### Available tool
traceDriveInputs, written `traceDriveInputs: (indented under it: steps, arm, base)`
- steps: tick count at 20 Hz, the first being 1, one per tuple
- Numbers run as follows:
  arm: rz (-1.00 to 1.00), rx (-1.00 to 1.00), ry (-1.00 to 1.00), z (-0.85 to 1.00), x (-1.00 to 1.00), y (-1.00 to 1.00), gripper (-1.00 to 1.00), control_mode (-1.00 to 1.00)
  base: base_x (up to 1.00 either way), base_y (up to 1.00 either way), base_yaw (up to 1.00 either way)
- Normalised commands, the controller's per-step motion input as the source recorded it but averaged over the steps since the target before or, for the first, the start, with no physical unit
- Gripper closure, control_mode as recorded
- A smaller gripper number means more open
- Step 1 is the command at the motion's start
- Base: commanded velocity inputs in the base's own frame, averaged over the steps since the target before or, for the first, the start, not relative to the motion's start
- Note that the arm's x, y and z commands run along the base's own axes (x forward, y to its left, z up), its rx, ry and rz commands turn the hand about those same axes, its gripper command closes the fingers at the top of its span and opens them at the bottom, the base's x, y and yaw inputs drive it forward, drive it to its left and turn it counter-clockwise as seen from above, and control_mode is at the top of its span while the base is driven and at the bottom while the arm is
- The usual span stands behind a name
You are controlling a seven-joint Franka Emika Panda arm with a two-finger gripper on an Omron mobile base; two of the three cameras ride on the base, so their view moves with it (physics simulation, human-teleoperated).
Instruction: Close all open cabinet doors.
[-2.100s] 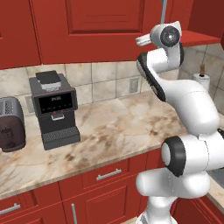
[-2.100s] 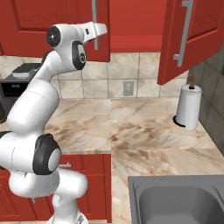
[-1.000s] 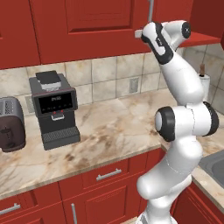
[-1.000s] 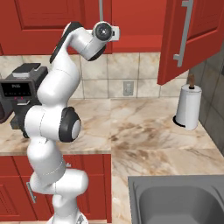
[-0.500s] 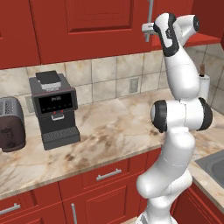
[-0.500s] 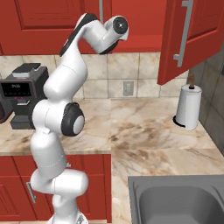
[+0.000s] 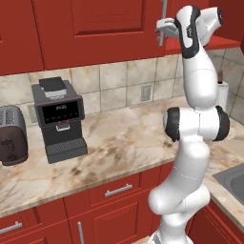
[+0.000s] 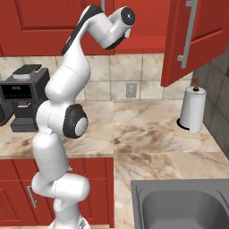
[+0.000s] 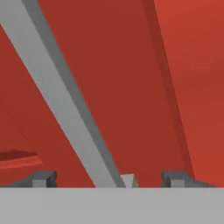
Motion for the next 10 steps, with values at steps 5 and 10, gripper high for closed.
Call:
traceDriveInputs:
  steps: [5, 10]
  arm:
    - [0.06, 0.0, 0.0, -0.08, -0.63, 0.58, -1.0, -1.0]
    - [0.04, 0.0, 0.0, -0.08, -0.62, 0.52, -1.0, -1.0]
  base:
    - [0.0, 0.0, 0.0]
    - [0.0, 0.0, 0.0]
